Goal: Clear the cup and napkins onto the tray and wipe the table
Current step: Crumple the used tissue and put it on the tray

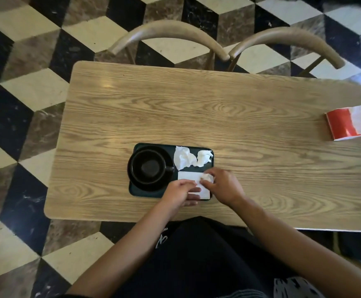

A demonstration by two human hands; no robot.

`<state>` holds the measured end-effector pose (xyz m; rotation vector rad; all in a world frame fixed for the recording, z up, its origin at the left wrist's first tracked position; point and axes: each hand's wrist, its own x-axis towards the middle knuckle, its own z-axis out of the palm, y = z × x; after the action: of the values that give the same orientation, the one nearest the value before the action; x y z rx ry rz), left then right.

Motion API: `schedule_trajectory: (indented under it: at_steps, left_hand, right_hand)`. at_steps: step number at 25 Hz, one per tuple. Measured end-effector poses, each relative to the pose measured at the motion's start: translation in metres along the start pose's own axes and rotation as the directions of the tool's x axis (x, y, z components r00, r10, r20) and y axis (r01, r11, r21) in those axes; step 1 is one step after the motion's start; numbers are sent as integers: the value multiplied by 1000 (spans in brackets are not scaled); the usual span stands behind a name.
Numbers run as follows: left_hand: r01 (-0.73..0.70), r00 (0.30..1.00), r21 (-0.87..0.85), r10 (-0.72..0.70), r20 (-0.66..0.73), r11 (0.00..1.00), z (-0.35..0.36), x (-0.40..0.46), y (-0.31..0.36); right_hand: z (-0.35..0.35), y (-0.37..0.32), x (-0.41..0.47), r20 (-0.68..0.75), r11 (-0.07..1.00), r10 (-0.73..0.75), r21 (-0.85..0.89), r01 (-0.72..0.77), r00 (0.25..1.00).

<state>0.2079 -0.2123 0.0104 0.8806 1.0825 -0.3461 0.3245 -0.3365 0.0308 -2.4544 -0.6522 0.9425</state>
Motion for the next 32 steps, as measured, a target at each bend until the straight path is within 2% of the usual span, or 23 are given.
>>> schedule_trajectory:
  at_steps: [3, 5, 8, 13, 18, 23, 27, 30, 32]
  left_hand:
    - [12, 997, 122, -3, -74, 992, -15, 1, -6]
    - [-2, 989, 191, 30, -146, 982, -25, 2, -13]
    - [-12, 975, 215, 59, -214, 977, -34, 2, -18]
    - [-19, 966, 251, 82, -244, 968, -40, 4, -25]
    - [-21, 965, 310, 101, -243, 950, -41, 9, -23]
    - [-11, 963, 322, 97, -251, 947, -41, 9, -21]
    - [-36, 961, 365, 132, -242, 930, -42, 5, -21]
    - [-80, 949, 435, 202, -240, 897, -42, 0, -21]
    - [-177, 904, 606, 372, -212, 776, -44, -5, -22]
  right_hand:
    - [-11, -16, 28, -128, 995, 67, 83, -57, 989]
    - [-12, -28, 48, -169, 999, 21, 45, -14, 985]
    - [-2, -35, 70, -168, 997, -69, -39, 64, 983]
    - [17, -33, 85, -125, 993, -25, -115, 11, 992]
    - [24, -30, 82, -139, 971, -40, -240, 6, 990]
    - [24, -30, 82, -129, 989, -7, -148, -12, 992]
    - [13, -30, 64, -201, 997, -58, -55, 48, 978]
    - [7, -19, 43, -258, 992, -126, -37, 121, 958]
    - [10, -1, 29, -279, 977, -193, -140, 159, 940]
